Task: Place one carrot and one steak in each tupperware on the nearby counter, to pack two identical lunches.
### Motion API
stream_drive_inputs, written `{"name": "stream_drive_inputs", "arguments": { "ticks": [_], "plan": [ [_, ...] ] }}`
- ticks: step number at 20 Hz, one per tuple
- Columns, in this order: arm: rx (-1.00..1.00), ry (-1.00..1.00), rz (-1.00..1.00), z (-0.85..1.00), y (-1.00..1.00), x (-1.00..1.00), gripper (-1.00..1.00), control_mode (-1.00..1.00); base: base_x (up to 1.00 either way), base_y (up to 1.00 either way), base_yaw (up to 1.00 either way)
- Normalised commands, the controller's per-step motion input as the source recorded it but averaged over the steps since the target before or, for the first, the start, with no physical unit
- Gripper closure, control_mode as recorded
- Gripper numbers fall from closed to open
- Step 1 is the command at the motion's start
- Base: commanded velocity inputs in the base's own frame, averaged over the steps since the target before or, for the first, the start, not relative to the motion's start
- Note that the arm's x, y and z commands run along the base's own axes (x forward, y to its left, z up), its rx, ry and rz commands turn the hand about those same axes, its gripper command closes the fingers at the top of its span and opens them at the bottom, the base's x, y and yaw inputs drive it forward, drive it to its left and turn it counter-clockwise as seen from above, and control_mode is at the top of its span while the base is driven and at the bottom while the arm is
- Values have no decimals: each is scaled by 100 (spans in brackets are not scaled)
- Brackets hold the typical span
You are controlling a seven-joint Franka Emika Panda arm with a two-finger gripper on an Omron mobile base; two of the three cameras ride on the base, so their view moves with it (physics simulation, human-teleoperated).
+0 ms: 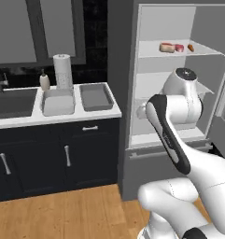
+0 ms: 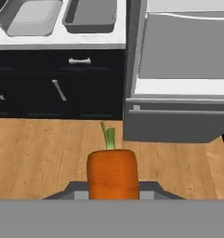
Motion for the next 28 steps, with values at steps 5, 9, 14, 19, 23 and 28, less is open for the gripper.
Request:
{"name": "stream_drive_inputs", "arguments": {
  "ticks": [5,9,14,19,23,28],
  "plan": [
    [0,0,0,0,0,0,100,100,10,100,-6],
    [0,0,0,0,0,0,100,100,59,100,-9],
    [0,0,0,0,0,0,100,100,84,100,-7],
    [0,0,0,0,0,0,100,100,83,87,-7],
    [0,0,0,0,0,0,100,100,98,-41,-1],
    [0,0,0,0,0,0,100,100,89,-67,0]
  ]
}}
